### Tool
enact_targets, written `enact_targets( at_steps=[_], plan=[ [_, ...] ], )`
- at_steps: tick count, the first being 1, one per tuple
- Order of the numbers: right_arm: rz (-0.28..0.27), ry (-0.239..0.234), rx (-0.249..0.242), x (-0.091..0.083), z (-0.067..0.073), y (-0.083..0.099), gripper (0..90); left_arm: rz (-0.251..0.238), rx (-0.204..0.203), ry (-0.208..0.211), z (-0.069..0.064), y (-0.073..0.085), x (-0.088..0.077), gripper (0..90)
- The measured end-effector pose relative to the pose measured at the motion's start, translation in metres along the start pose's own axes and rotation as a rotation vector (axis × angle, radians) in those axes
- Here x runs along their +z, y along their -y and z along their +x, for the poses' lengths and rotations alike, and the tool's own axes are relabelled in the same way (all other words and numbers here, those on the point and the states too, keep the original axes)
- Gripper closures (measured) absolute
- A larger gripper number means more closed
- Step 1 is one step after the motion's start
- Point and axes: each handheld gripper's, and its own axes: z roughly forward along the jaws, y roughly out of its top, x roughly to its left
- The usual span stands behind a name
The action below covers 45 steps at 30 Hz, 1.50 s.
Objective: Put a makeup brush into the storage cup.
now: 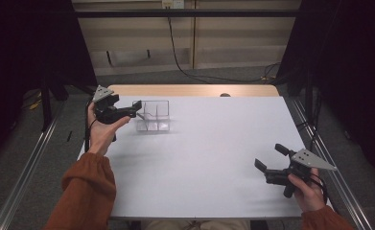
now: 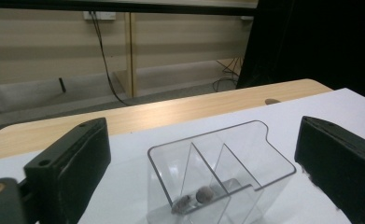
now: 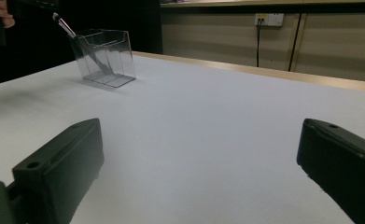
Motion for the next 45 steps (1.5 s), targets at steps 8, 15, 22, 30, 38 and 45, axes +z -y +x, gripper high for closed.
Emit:
enact_targets(
  at_steps=[8,15,22,30,38,45],
  plan=[
    [-0.002,0.0,-0.013,0.001,0.002,0.0,0.4,-0.043,0.025,0.023,-0.009,0.002,-0.017,2.5],
    [-0.005,0.004,-0.014,-0.001,0.004,-0.001,0.4,-0.075,0.027,0.027,-0.007,0.007,-0.034,1.9],
    [0.0,0.0,-0.022,0.0,0.004,-0.001,0.4,-0.082,-0.006,0.056,-0.011,0.013,-0.052,2.0],
    [-0.005,-0.003,-0.024,-0.001,0.005,-0.001,0.4,-0.083,-0.003,0.06,-0.02,0.025,-0.067,2.0],
    [-0.003,-0.001,-0.025,-0.001,0.005,-0.001,0.4,-0.07,0.016,0.066,-0.024,0.039,-0.082,1.9],
    [-0.005,-0.001,-0.029,-0.001,0.005,-0.001,0.4,-0.066,0.019,0.063,-0.03,0.054,-0.096,2.1]
  ],
)
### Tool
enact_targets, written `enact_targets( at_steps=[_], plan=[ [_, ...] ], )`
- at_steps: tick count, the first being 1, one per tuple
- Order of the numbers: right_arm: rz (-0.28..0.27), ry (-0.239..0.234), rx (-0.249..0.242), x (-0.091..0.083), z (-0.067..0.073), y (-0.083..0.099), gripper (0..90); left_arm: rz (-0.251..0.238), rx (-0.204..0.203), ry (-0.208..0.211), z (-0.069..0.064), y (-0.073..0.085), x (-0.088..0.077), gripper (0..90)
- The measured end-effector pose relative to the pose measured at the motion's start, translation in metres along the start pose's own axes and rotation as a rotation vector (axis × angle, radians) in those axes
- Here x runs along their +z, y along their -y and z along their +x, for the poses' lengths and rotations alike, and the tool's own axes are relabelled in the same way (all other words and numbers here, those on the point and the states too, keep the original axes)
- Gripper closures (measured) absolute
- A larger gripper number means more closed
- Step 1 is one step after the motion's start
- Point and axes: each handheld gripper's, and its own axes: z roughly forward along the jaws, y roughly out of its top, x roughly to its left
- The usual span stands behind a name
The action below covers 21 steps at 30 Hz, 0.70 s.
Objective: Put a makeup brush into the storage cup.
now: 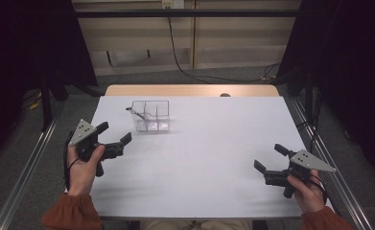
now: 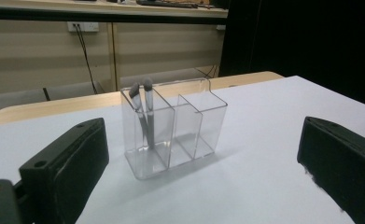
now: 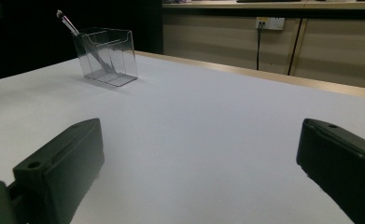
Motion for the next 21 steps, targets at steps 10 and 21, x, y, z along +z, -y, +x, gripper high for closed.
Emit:
enact_targets(
  at_steps=[10,21],
  plan=[
    [0.0,-0.001,0.001,-0.001,0.0,0.0,0.4,0.018,0.027,0.008,-0.008,0.016,-0.008,1.5],
    [-0.001,0.0,0.004,-0.001,0.0,0.0,0.4,0.017,0.026,-0.016,-0.008,0.038,-0.024,2.4]
  ],
)
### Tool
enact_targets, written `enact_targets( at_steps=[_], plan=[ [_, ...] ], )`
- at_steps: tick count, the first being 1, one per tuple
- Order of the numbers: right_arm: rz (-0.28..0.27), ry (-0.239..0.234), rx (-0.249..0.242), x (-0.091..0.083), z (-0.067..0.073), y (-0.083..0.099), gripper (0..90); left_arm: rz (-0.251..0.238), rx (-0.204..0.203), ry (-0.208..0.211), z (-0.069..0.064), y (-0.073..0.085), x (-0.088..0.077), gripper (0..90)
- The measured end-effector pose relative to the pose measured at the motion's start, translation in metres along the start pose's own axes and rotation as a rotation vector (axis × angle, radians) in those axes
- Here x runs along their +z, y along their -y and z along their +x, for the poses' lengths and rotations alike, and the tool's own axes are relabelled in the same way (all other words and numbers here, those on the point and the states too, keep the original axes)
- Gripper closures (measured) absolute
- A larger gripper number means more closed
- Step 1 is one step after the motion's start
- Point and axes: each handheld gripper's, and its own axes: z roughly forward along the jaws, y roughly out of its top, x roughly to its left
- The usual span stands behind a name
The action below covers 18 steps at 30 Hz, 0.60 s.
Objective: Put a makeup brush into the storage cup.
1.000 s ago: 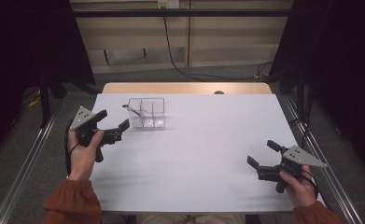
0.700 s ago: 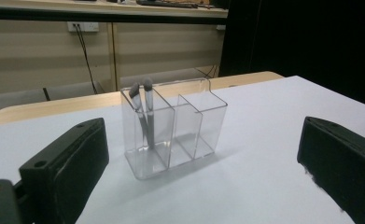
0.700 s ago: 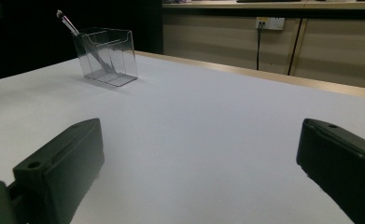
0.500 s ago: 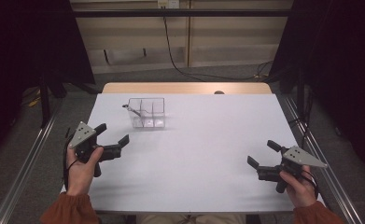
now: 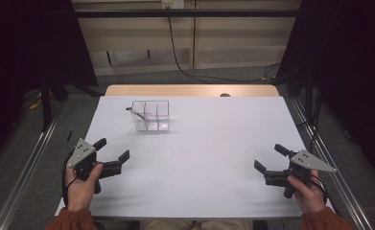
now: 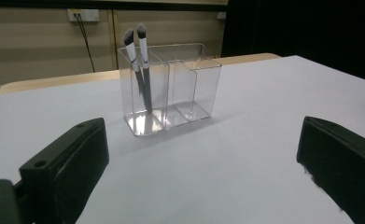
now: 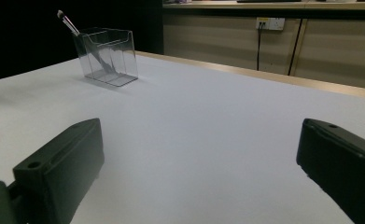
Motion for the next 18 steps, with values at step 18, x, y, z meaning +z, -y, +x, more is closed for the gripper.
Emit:
enact_targets(
  at_steps=[18],
  plan=[
    [-0.008,-0.002,-0.008,-0.002,-0.001,-0.001,0.4,-0.015,0.001,-0.007,-0.008,0.018,-0.011,2.2]
  ],
)
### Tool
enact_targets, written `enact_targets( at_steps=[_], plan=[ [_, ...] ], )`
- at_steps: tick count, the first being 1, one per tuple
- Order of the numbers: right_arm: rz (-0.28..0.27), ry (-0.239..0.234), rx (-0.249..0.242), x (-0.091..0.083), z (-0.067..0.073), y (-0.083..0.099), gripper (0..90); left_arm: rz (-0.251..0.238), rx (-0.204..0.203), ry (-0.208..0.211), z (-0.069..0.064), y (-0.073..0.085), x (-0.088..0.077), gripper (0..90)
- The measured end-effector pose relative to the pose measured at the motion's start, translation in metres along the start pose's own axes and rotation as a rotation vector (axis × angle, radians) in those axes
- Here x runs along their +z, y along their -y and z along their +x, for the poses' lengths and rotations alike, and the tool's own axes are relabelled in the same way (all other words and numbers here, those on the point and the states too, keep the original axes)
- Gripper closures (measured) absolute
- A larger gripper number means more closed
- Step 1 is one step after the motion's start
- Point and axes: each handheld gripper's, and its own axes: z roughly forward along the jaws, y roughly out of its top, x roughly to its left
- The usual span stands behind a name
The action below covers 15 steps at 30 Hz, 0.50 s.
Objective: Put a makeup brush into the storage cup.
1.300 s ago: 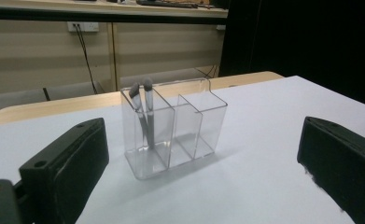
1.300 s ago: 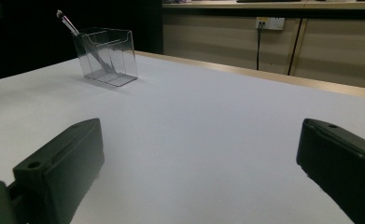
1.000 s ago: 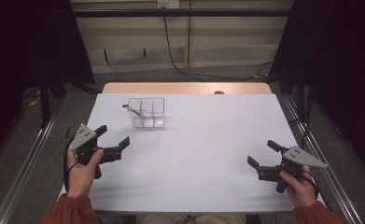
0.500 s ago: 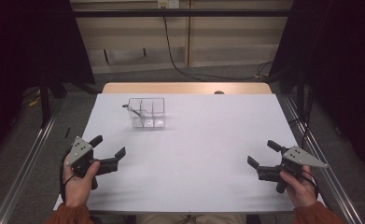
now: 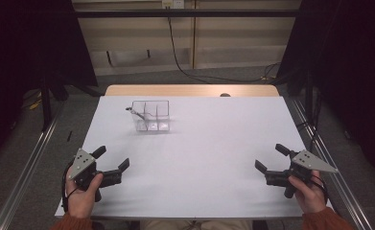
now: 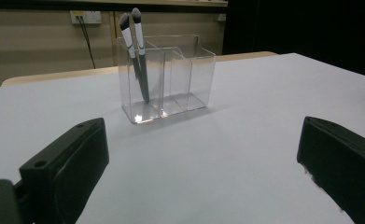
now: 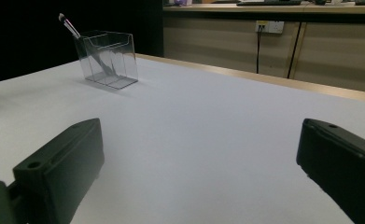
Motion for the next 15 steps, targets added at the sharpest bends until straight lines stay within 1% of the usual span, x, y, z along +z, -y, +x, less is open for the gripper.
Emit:
enact_targets(
  at_steps=[4,6,11,13,15],
  plan=[
    [-0.005,0.001,0.003,-0.0009,-0.0002,-0.0005,0.4,0.001,0.004,0.0,-0.0004,0.0012,-0.0044,2.2],
    [-0.006,-0.002,0.003,-0.0011,-0.0004,-0.0005,0.3,0.001,0.004,-0.003,-0.0005,0.001,-0.0044,2.2],
    [-0.004,0.002,0.007,-0.0014,-0.001,-0.0004,0.3,0.003,0.005,0.011,-0.0013,0.0011,-0.0034,2.3],
    [-0.003,0.002,0.007,-0.0014,-0.0011,-0.0003,0.3,0.004,-0.004,0.009,-0.0004,0.0013,-0.0032,2.3],
    [-0.002,0.003,0.006,-0.0011,-0.001,-0.0003,0.3,0.006,-0.004,0.009,0.0002,0.0013,-0.0035,2.3]
  ],
)
